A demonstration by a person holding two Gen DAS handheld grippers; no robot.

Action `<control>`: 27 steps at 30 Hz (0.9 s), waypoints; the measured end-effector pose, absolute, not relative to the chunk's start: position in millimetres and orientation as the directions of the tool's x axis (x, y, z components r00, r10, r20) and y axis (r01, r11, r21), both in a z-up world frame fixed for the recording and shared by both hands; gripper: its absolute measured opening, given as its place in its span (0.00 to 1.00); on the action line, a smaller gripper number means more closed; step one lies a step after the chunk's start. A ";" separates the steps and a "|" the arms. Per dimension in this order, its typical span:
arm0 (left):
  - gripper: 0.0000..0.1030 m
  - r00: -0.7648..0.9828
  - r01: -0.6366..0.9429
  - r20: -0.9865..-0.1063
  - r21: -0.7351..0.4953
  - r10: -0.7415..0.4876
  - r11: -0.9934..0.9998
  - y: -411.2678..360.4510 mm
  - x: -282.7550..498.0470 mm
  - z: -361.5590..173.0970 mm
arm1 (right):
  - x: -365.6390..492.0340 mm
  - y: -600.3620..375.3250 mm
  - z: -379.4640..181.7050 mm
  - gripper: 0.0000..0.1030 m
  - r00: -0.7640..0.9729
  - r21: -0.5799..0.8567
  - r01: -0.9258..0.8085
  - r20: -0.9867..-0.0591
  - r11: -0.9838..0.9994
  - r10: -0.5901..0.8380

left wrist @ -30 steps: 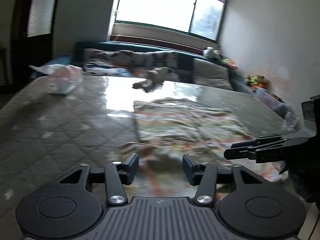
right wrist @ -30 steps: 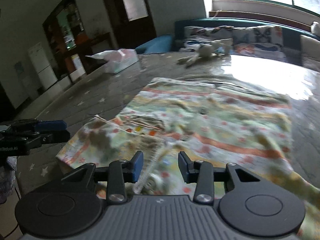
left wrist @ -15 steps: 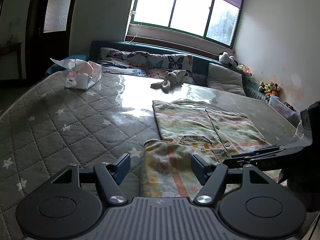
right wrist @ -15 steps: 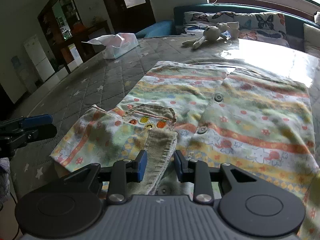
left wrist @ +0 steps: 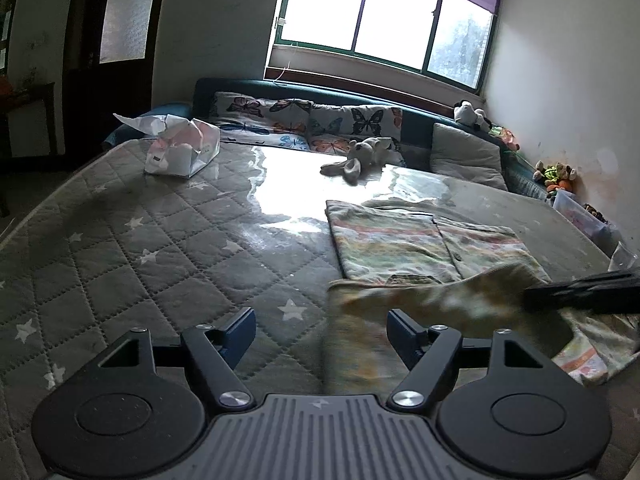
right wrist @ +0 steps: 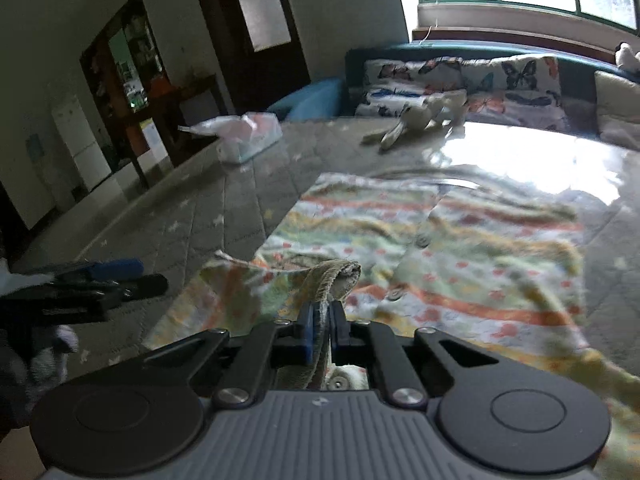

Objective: Fold clothes

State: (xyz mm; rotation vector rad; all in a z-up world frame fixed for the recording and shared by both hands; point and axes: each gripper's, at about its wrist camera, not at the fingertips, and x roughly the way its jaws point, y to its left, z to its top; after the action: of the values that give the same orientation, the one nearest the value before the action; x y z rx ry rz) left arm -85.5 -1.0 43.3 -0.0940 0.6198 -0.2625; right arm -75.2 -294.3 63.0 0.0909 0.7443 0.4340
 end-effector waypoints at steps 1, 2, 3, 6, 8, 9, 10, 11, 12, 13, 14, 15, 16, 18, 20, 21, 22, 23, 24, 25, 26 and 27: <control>0.73 0.780 0.214 -0.567 -0.157 -0.265 0.964 -1.7 -84.0 42.1 | -79.1 -298.3 66.9 0.07 0.657 0.228 -0.343 -0.634 0.911 0.407; 0.73 0.777 0.212 -0.574 -0.148 -0.259 0.966 -2.6 -82.4 40.7 | -82.5 -301.8 69.2 0.07 0.661 0.224 -0.335 -0.636 0.915 0.397; 0.73 0.773 0.214 -0.581 -0.142 -0.257 0.966 -3.4 -81.0 39.2 | -85.4 -304.9 70.5 0.07 0.665 0.218 -0.326 -0.639 0.920 0.387; 0.73 0.760 0.225 -0.598 -0.125 -0.254 0.966 -6.0 -77.2 34.7 | -95.3 -317.1 71.8 0.07 0.677 0.208 -0.279 -0.650 0.937 0.346; 0.73 0.753 0.229 -0.610 -0.110 -0.248 0.967 -8.2 -74.7 31.9 | -99.8 -324.7 69.9 0.07 0.675 0.218 -0.246 -0.661 0.944 0.328; 0.73 0.750 0.232 -0.614 -0.104 -0.246 0.967 -9.4 -73.5 30.7 | -100.9 -327.2 67.2 0.07 0.672 0.218 -0.235 -0.668 0.947 0.320; 0.73 0.748 0.233 -0.618 -0.099 -0.243 0.967 -10.8 -72.1 29.6 | -101.6 -329.3 63.4 0.07 0.670 0.211 -0.223 -0.676 0.952 0.306; 0.73 0.745 0.232 -0.623 -0.095 -0.239 0.968 -12.2 -70.4 28.9 | -101.9 -331.1 59.0 0.07 0.666 0.203 -0.210 -0.686 0.956 0.292; 0.73 0.742 0.231 -0.627 -0.092 -0.236 0.969 -13.7 -68.4 28.6 | -101.7 -332.6 55.8 0.07 0.663 0.202 -0.201 -0.692 0.959 0.285; 0.73 0.740 0.231 -0.630 -0.089 -0.234 0.969 -15.5 -66.6 29.1 | -101.7 -334.0 53.7 0.07 0.662 0.205 -0.194 -0.695 0.959 0.282; 0.73 0.742 0.235 -0.629 -0.084 -0.234 0.969 -17.9 -64.7 30.2 | -101.7 -335.5 52.2 0.07 0.663 0.206 -0.188 -0.695 0.960 0.279; 0.73 0.744 0.239 -0.626 -0.077 -0.234 0.968 -20.6 -62.7 31.5 | -102.0 -336.0 52.0 0.07 0.667 0.203 -0.187 -0.692 0.961 0.276; 0.71 0.747 0.244 -0.622 -0.070 -0.234 0.967 -23.2 -60.8 32.8 | -102.4 -335.5 52.7 0.07 0.672 0.196 -0.189 -0.689 0.962 0.273; 0.70 0.751 0.259 -0.616 -0.057 -0.238 0.964 -29.5 -54.6 34.7 | -103.5 -333.9 54.2 0.07 0.681 0.183 -0.197 -0.681 0.963 0.268; 0.68 0.752 0.284 -0.612 -0.035 -0.245 0.958 -38.5 -48.8 35.0 | -104.3 -332.7 55.4 0.07 0.691 0.173 -0.203 -0.672 0.964 0.266; 0.68 0.751 0.299 -0.612 -0.017 -0.247 0.954 -43.9 -45.9 33.9 | -104.8 -332.4 56.0 0.07 0.695 0.170 -0.203 -0.669 0.964 0.265; 0.64 0.750 0.312 -0.616 0.006 -0.242 0.950 -49.1 -42.9 31.1 | -104.9 -332.7 56.1 0.07 0.698 0.168 -0.201 -0.667 0.965 0.261; 0.62 0.747 0.323 -0.622 0.030 -0.236 0.946 -54.1 -40.1 27.7 | -104.7 -333.5 55.8 0.07 0.700 0.165 -0.197 -0.666 0.966 0.257; 0.61 0.744 0.328 -0.630 0.053 -0.224 0.943 -58.0 -37.8 23.4 | -104.5 -334.5 55.3 0.07 0.704 0.159 -0.192 -0.665 0.968 0.249; 0.61 0.740 0.328 -0.639 0.071 -0.209 0.942 -60.6 -36.0 18.9 | -104.3 -335.5 54.7 0.07 0.707 0.152 -0.186 -0.665 0.971 0.240; 0.62 0.740 0.329 -0.640 0.077 -0.206 0.941 -61.1 -35.8 16.7 | -103.8 -336.8 53.7 0.07 0.707 0.148 -0.182 -0.667 0.972 0.234; 0.63 0.742 0.331 -0.637 0.079 -0.208 0.940 -60.9 -36.4 15.4 | -103.1 -338.0 52.3 0.07 0.707 0.144 -0.177 -0.670 0.974 0.227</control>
State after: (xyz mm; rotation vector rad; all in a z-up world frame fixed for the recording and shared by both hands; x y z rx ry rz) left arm -36.4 -60.9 15.4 0.1920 0.6725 -0.2976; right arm -103.1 -338.0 52.3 0.0704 0.7535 0.2248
